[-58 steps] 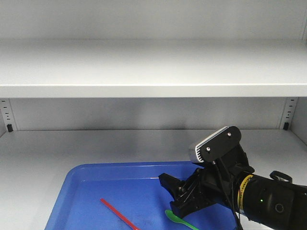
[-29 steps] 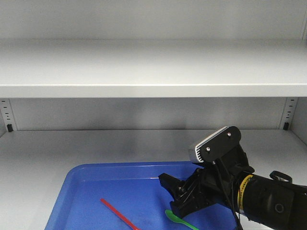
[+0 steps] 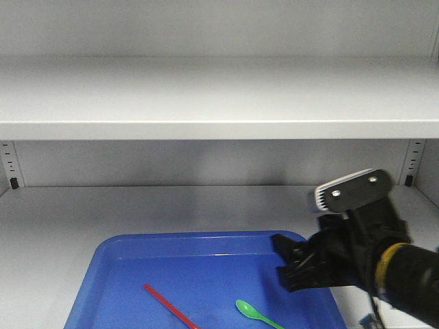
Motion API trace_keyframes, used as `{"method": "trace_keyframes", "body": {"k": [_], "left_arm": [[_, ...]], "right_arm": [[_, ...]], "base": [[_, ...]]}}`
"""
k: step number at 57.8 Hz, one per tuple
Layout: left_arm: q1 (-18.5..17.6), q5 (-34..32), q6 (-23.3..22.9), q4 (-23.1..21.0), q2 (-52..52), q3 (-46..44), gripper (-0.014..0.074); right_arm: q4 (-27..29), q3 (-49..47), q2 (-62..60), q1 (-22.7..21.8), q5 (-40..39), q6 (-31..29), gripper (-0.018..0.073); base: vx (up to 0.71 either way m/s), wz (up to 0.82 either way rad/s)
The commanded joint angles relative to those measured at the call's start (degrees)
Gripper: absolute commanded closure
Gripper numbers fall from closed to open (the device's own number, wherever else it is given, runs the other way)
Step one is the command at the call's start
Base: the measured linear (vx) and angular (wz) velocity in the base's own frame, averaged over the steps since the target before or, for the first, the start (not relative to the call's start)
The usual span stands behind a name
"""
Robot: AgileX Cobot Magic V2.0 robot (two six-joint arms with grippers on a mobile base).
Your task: Sort red and green spoons into left cabinet
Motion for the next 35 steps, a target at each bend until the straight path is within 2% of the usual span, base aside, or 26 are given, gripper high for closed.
{"method": "trace_keyframes", "body": {"k": [1,5,9,13,20,27,35], "left_arm": [[0.1,-5.1,0.2,0.0,-1.1,-0.1,0.0561],[0.1,-5.1,0.2,0.0,-1.1,-0.1,0.0561],[0.1,-5.1,0.2,0.0,-1.1,-0.1,0.0561],[0.1,-5.1,0.2,0.0,-1.1,-0.1,0.0561],[0.1,-5.1,0.2,0.0,-1.1,-0.1,0.0561],[0.1,-5.1,0.2,0.0,-1.1,-0.1,0.0561],[0.1,-5.1,0.2,0.0,-1.1,-0.1,0.0561]], "right_arm": [[6.5,-1.9,-4.5,-0.2,6.9,-6.6,0.0079],[9.2,-1.5,-7.1,-0.2,12.2,-11.3,0.0126],[9.6,0.4,-9.5,-1.1,12.1,-14.6,0.0176],[11.0,4.9,-13.2,-3.5,8.3,-16.8,0.0254],[13.8,13.5,-20.4,-8.9,-1.4,-16.7,0.0404],[16.7,20.7,-28.3,-13.5,-5.5,-16.7,0.0577],[21.6,26.0,-37.1,-19.1,-5.5,-16.8,0.0571]], "base": [[0.00,0.00],[0.00,0.00],[0.00,0.00],[0.00,0.00],[0.00,0.00],[0.00,0.00],[0.00,0.00]]}}
